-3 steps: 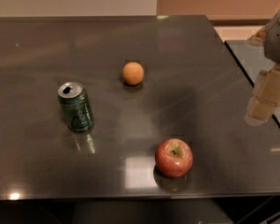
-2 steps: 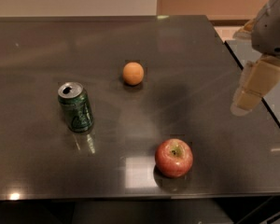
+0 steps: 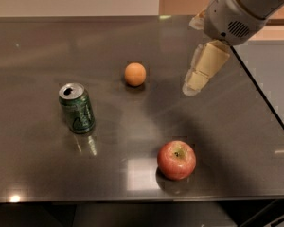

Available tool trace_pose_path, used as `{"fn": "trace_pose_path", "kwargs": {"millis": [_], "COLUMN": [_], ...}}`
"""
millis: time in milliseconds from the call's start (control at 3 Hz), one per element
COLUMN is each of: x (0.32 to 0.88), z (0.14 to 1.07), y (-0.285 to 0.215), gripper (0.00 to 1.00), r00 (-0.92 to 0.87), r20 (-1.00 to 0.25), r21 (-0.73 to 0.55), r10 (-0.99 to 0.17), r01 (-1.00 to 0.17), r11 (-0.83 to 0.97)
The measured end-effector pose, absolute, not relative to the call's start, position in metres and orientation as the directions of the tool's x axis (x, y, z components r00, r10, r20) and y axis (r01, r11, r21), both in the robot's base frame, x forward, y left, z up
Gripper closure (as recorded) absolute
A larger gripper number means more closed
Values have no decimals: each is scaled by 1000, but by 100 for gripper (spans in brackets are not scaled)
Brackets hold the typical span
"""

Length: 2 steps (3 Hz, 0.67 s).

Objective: Pick green can

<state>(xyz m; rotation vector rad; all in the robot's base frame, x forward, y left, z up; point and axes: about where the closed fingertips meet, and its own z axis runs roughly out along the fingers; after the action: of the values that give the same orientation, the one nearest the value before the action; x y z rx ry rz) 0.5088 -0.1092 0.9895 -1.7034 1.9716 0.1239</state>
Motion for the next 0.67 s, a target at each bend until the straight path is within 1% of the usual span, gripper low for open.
{"fn": "trace_pose_path", "kwargs": {"millis": [667], "x": [525], "z": [957], "y": [0], "gripper": [0], "r00": [75], "r20": [-517], "r21": [-196], "r10": [-853], "r01": [-980], "r11": [33]}}
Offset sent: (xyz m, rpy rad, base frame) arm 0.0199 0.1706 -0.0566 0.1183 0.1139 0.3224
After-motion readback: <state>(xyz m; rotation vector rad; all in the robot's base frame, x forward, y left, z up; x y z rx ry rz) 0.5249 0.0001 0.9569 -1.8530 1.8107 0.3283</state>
